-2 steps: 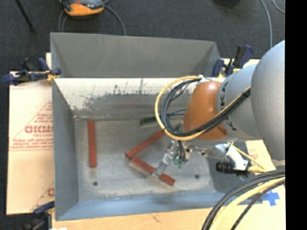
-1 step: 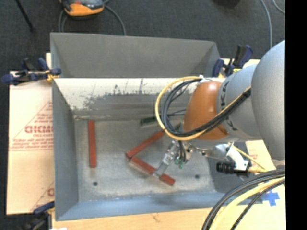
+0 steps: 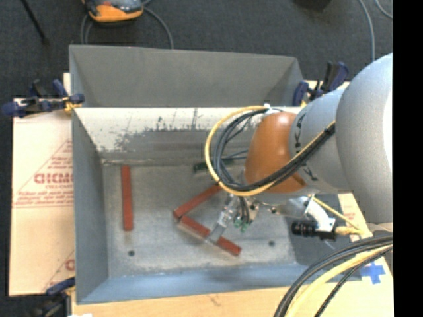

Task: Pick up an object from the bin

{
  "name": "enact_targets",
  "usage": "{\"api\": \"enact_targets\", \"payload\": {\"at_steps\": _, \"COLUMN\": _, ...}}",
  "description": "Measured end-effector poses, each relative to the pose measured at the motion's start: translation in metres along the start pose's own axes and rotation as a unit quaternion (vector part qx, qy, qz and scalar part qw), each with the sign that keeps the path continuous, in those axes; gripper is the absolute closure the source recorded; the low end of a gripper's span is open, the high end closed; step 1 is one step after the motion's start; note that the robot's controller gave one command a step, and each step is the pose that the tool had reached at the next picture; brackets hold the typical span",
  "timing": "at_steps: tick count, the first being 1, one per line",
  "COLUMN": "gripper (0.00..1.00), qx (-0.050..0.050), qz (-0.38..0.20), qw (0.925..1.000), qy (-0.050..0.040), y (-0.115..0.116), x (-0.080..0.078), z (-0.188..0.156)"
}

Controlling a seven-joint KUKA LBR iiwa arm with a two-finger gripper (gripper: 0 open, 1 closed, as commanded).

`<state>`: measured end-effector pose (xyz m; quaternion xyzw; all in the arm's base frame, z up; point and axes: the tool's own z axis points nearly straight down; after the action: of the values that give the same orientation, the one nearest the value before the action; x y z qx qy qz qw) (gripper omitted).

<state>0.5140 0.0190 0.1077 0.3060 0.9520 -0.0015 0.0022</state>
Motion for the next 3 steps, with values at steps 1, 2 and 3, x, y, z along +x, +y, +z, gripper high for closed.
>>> {"api": "enact_targets", "payload": {"at_steps": 1, "gripper": 1.00, "qx": 0.000, "qz": 0.097, "qw": 0.9953, "qy": 0.0029, "y": 0.030, "x": 0.038, "z": 0.037}}
{"api": "enact_targets", "payload": {"at_steps": 2, "gripper": 1.00, "qx": 0.000, "qz": 0.096, "qw": 0.9954, "qy": 0.0028, "y": 0.030, "x": 0.037, "z": 0.037}}
{"api": "enact_targets", "payload": {"at_steps": 3, "gripper": 1.00, "qx": 0.003, "qz": 0.100, "qw": 0.9950, "qy": 0.0046, "y": 0.024, "x": 0.047, "z": -0.011}}
